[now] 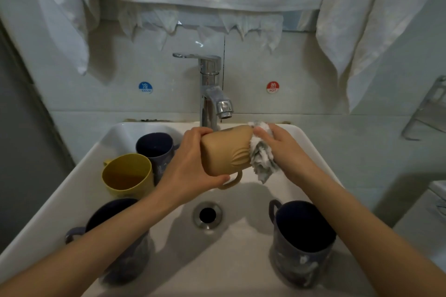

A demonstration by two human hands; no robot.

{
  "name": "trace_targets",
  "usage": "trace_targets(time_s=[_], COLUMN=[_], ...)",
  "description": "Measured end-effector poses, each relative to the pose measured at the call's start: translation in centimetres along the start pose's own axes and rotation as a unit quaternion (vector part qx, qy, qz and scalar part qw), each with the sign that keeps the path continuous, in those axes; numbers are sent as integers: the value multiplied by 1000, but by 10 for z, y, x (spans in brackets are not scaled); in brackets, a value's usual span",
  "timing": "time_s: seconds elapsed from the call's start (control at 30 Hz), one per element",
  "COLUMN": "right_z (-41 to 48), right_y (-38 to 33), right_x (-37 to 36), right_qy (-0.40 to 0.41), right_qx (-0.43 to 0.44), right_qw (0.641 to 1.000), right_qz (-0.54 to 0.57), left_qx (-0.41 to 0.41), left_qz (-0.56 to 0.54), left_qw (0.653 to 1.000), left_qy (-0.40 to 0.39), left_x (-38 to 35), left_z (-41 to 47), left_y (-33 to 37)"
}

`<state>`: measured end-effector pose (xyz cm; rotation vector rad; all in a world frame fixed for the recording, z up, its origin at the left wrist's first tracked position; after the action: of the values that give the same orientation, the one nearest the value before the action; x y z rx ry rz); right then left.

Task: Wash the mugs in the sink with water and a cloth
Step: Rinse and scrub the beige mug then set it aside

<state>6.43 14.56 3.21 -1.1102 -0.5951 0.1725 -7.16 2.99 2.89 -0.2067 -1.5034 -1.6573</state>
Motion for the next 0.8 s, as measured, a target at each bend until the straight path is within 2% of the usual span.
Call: trace_targets(time_s=[0.07,0.1,0.17,0.23,0.3,0.37,0.43,0.53,0.6,0.63,0.8], right_z=[1,2,3,4,4,2,2,-5,-15,-23,-49], right_y=[4,4,3,-1,-4,-5,-11,-22,-29,-35,-55], right_x=[-1,0,1,0,0,2,3,-8,-27,-38,-76], right_qy=[18,32,55,42,8,-12,-2,-5,-42,-67,-130], right_qx=[-34,-39,-32,-6,27,49,104,195,261,295,419], right_qw=[993,988,981,982,993,998,993,961,921,901,858], right_qz=[113,144,184,182,118,38,-55,-196,-288,-311,-266], left_qx=[47,101,223,270,264,241,183,119,94,81,72], left_qz=[-48,-98,-234,-329,-359,-318,-207,-106,-72,-60,-31], left_qw=[997,988,939,891,882,909,957,986,992,994,997], left_qy=[-43,-68,-119,-157,-154,-121,-85,-50,-36,-33,-23], left_x=[-6,-8,-13,-18,-19,-15,-10,-5,-6,-7,-20], left_z=[4,6,6,2,1,1,2,2,2,1,-1], left_y=[-6,-11,-21,-22,-20,-22,-19,-15,-15,-14,-21])
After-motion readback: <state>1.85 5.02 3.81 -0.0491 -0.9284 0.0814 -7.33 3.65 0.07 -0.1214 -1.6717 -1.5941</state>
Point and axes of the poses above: each hand's wrist, its own z-axis towards the middle knuckle, its own x-axis out of the back of the hand, y = z × x, the point moved 6 cm from there along z, towards the middle knuckle, and after that the axes turned 13 degrees about x, right-handed, at the moved point
